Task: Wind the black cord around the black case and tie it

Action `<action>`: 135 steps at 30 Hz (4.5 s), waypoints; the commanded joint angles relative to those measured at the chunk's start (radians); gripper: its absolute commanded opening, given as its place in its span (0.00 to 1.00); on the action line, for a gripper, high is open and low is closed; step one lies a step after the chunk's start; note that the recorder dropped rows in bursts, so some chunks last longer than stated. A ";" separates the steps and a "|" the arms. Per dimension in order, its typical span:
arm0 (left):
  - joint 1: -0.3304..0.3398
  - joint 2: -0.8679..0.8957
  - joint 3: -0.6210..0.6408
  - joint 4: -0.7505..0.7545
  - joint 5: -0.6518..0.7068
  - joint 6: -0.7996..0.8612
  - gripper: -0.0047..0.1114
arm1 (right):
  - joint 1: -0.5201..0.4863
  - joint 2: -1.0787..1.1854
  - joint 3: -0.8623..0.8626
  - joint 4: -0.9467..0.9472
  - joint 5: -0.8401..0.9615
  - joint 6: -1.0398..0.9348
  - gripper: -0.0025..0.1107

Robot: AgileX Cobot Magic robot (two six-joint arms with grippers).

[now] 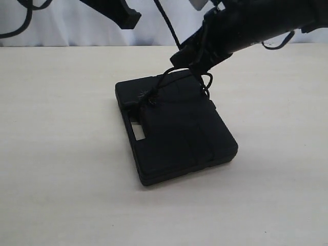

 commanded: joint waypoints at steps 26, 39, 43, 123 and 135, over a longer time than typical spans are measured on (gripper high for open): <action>0.001 -0.009 -0.009 0.028 0.033 0.000 0.04 | 0.035 0.012 -0.008 0.236 -0.128 -0.366 0.07; 0.001 -0.009 -0.009 0.028 0.014 0.000 0.48 | -0.036 -0.045 -0.008 0.313 -0.171 -0.192 0.06; 0.001 -0.009 -0.009 0.052 0.007 0.000 0.55 | -0.102 -0.062 -0.008 0.313 -0.164 -0.092 0.06; 0.361 0.565 0.039 0.184 0.113 -0.915 0.04 | -0.748 -0.121 0.234 0.247 -0.332 0.280 0.06; 0.361 0.565 0.039 0.177 0.121 -0.915 0.04 | -0.748 -0.018 0.251 0.246 -0.428 0.311 0.06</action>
